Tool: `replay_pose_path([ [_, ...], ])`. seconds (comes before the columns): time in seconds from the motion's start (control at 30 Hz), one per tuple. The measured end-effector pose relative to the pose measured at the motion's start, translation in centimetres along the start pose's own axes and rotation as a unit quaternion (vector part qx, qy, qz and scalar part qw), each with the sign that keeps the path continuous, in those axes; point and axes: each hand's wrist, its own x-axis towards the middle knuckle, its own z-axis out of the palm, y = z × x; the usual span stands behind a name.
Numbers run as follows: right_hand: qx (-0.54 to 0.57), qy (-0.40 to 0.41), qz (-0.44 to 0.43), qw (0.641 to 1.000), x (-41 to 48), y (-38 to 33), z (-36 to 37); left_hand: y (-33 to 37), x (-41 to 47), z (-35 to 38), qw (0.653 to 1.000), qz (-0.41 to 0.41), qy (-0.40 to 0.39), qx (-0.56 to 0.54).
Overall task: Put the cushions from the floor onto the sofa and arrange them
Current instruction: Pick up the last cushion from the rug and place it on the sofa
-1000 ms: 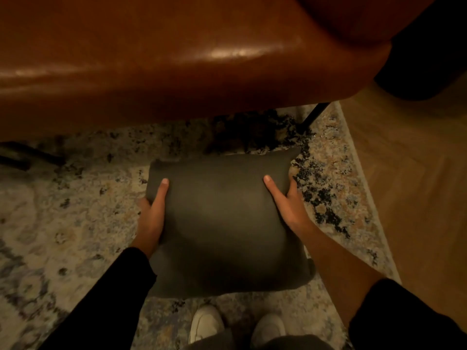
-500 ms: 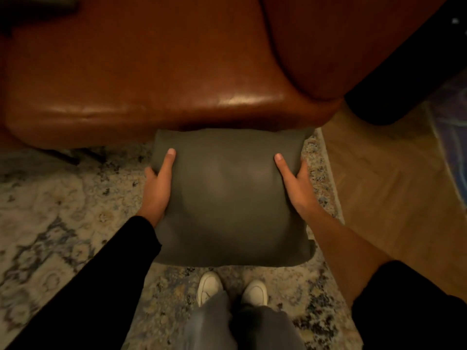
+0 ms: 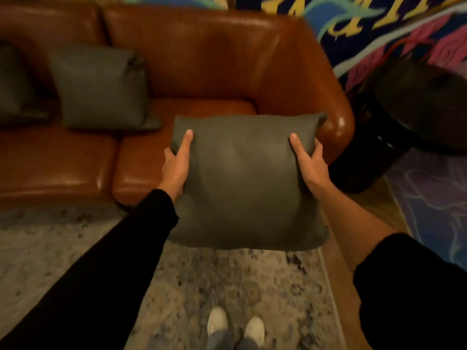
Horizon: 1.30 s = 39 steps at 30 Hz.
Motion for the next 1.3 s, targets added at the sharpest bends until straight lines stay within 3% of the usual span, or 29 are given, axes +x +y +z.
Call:
replay_pose_path([
  [0.23,0.055,0.010,-0.075,0.996,-0.6,-11.6,-0.6,13.0,-0.6,-2.5,0.995,0.099,0.009,-0.020],
  [0.43,0.078,0.003,-0.134,0.988,2.5,-17.9,0.7,19.5,1.7,-3.2,0.988,0.142,0.041,-0.038],
  [0.93,0.055,-0.023,-0.133,0.989,19.5,-23.5,6.9,24.5,16.9,2.5,0.989,0.108,0.080,-0.056],
  [1.3,0.039,0.017,-0.078,0.996,31.9,-23.2,14.6,24.6,33.2,6.4,0.995,0.082,0.044,-0.018],
])
